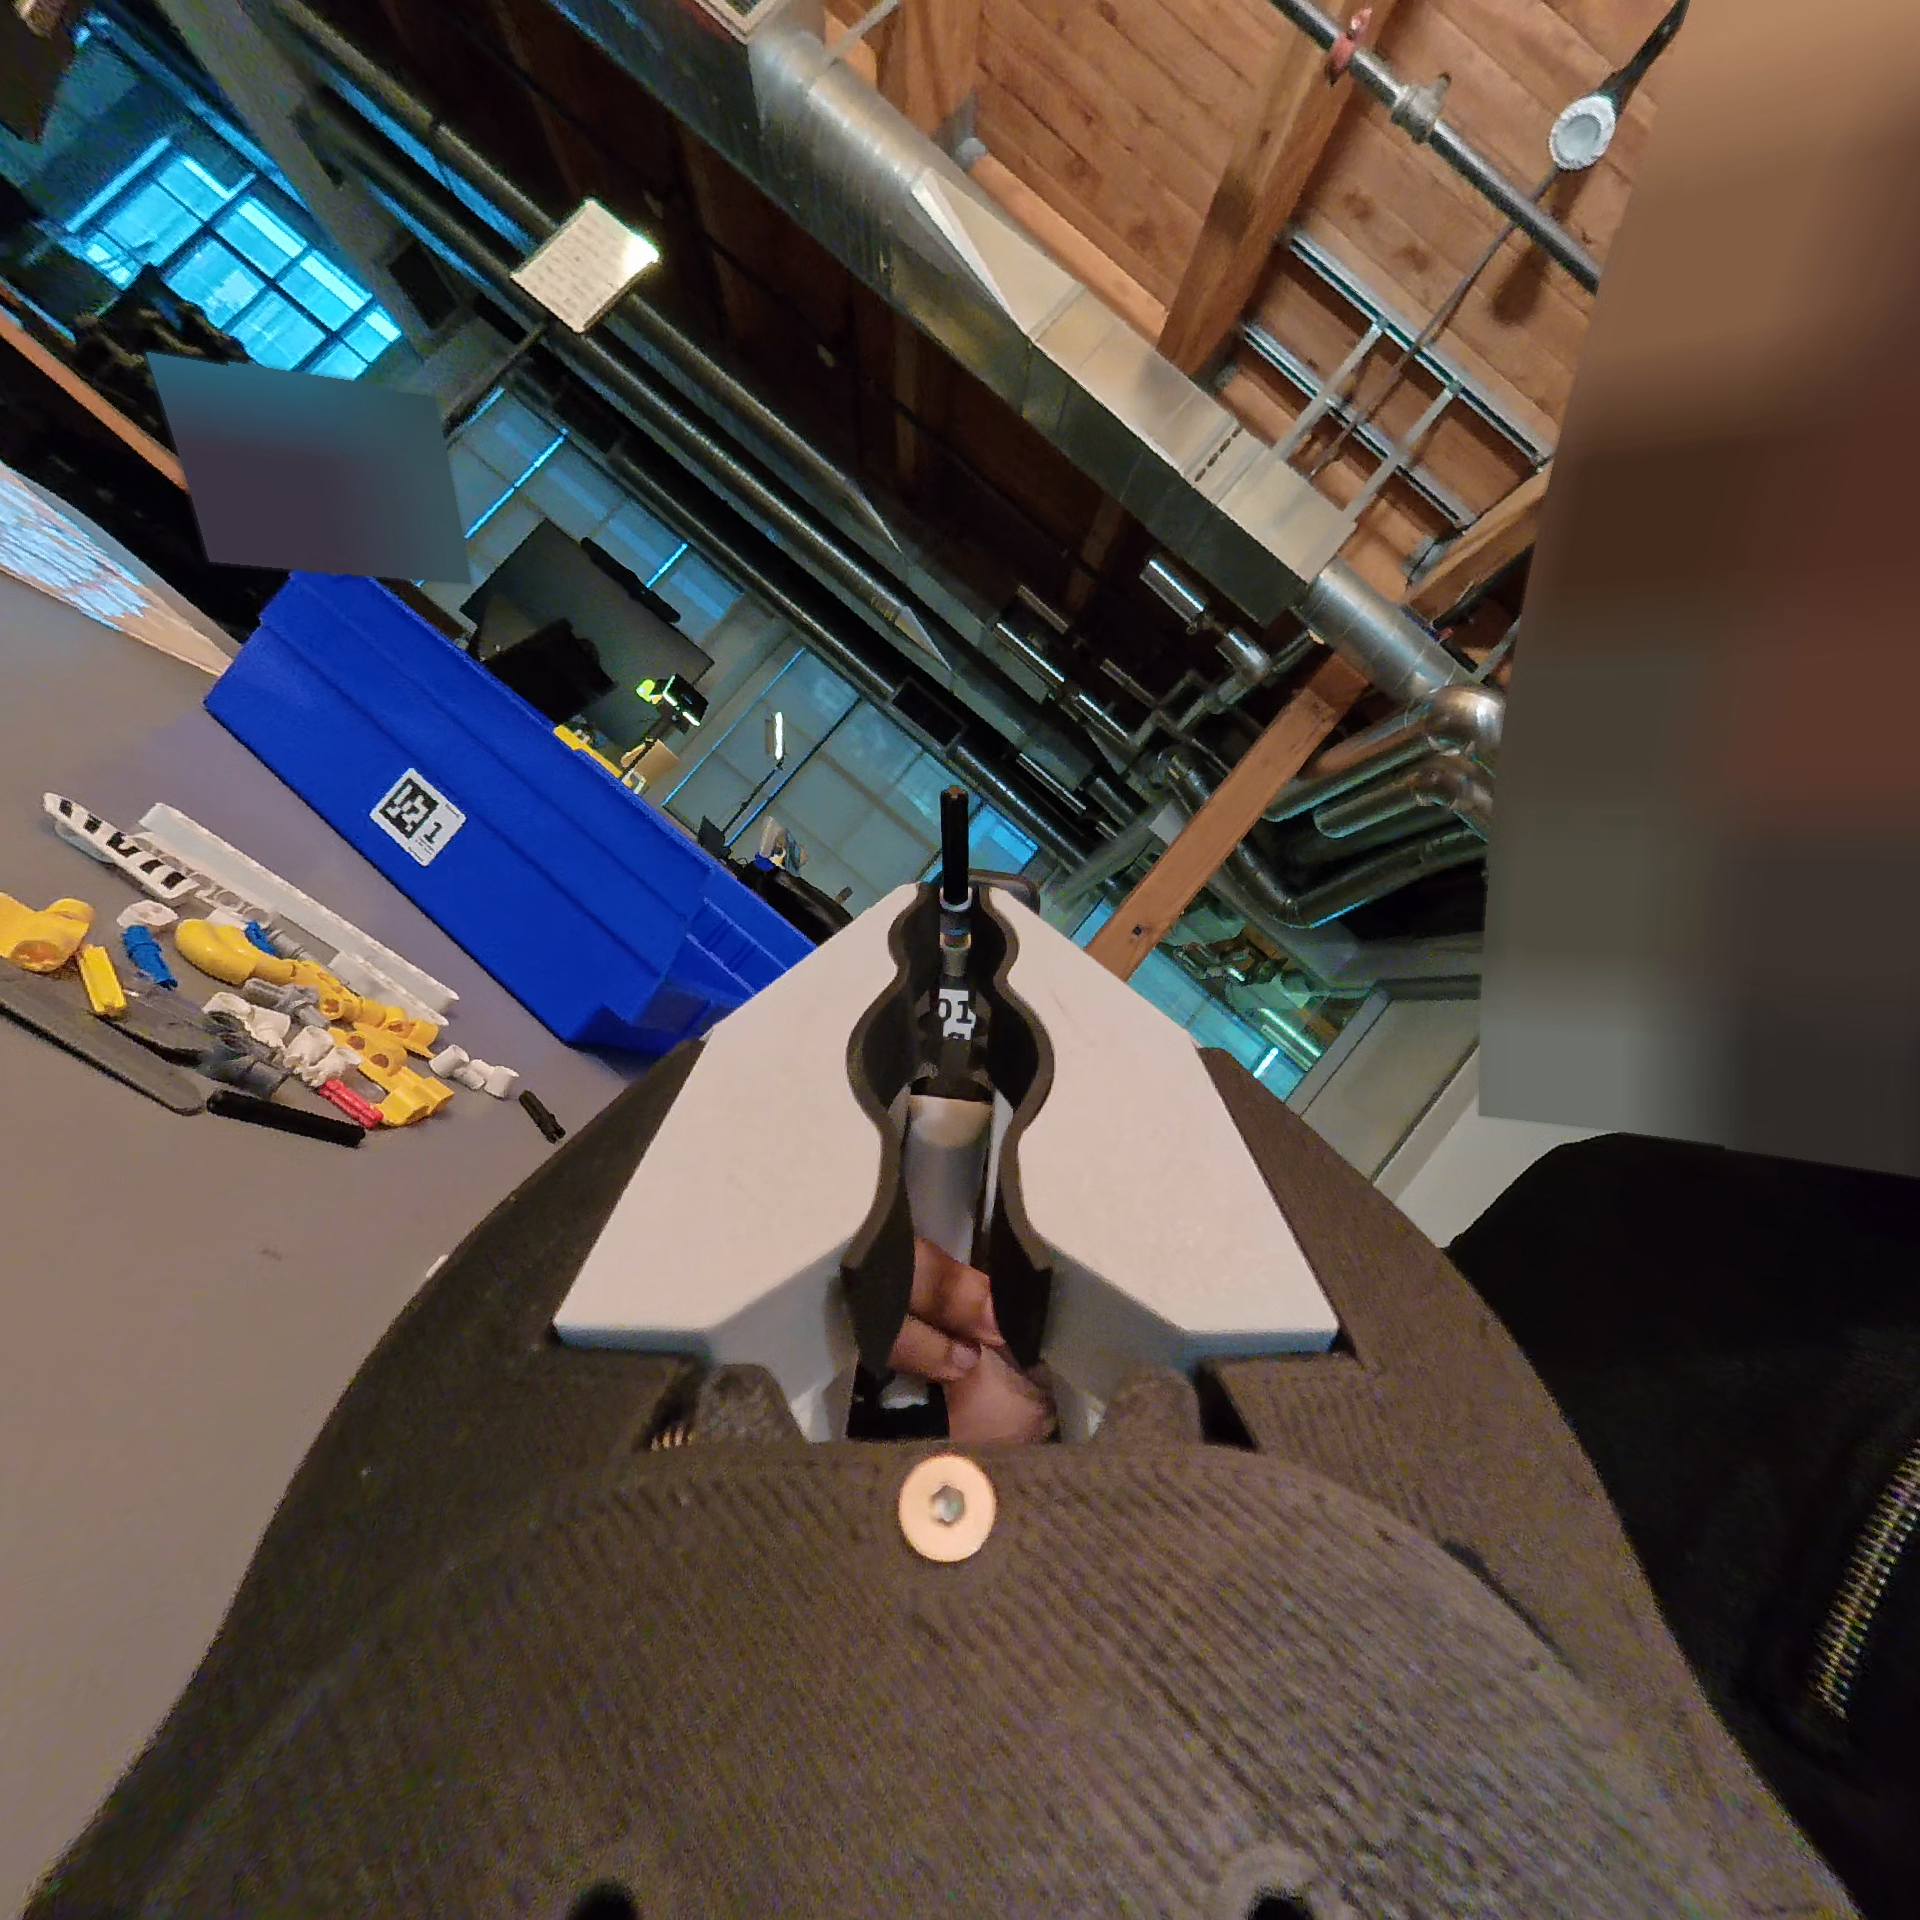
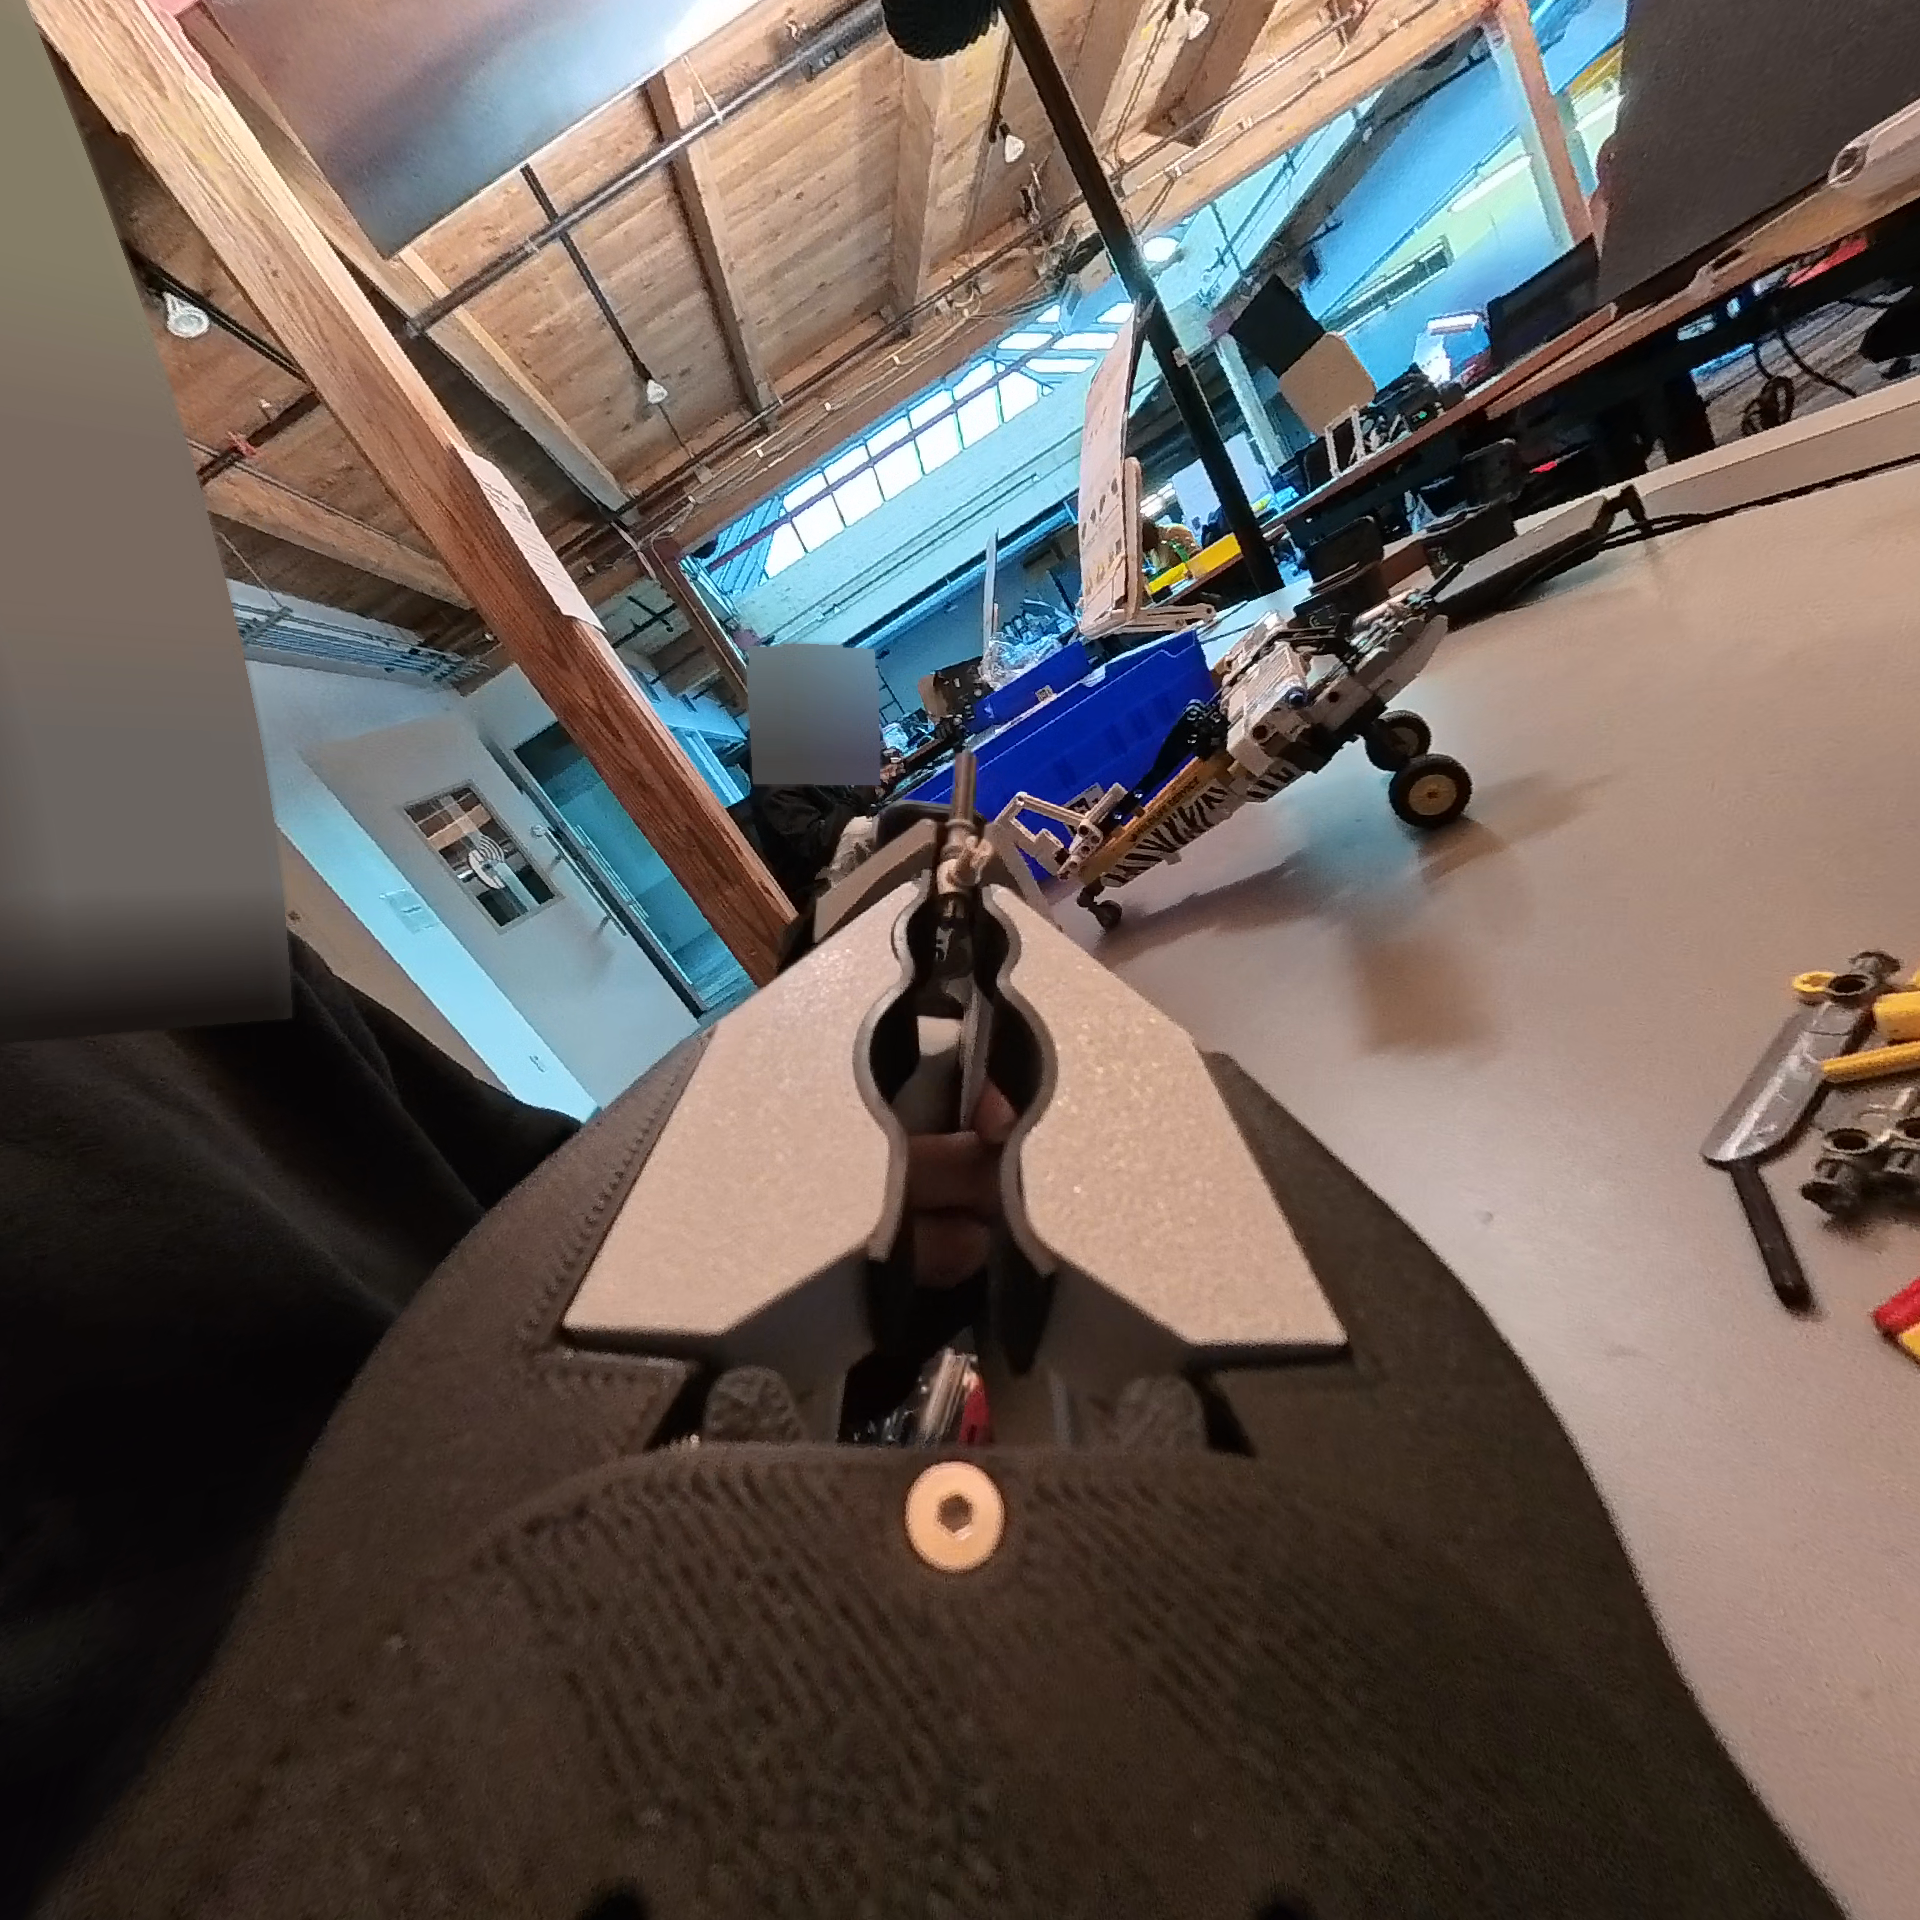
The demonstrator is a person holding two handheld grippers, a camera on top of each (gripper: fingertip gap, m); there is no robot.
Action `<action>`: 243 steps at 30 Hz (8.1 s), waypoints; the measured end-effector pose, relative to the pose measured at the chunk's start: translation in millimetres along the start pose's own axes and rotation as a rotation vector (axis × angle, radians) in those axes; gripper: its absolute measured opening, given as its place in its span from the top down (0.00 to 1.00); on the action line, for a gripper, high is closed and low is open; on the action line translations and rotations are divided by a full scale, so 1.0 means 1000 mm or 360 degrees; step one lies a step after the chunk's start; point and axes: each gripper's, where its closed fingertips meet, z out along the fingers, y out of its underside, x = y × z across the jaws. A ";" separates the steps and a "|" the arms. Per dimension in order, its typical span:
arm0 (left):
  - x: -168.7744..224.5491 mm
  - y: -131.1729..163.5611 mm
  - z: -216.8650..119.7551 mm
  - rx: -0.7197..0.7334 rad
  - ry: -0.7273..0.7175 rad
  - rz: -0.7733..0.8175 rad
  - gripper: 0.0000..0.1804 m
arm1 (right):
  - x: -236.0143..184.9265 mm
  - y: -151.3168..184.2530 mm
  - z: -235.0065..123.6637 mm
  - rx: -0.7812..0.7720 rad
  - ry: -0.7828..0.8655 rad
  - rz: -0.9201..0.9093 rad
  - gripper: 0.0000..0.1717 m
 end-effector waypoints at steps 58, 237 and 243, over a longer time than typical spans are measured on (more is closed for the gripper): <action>-0.026 0.003 0.001 -0.0092 -0.0180 -0.0187 0.99 | 0.039 0.007 -0.017 -0.0590 0.0776 -0.1083 0.79; -0.075 0.026 -0.012 -0.0754 -0.0559 -0.0030 0.92 | 0.128 -0.029 -0.123 -0.0658 0.1271 -0.0922 0.91; -0.075 0.025 -0.012 -0.0745 -0.0559 -0.0033 0.91 | 0.129 -0.028 -0.123 -0.0670 0.1266 -0.0914 0.90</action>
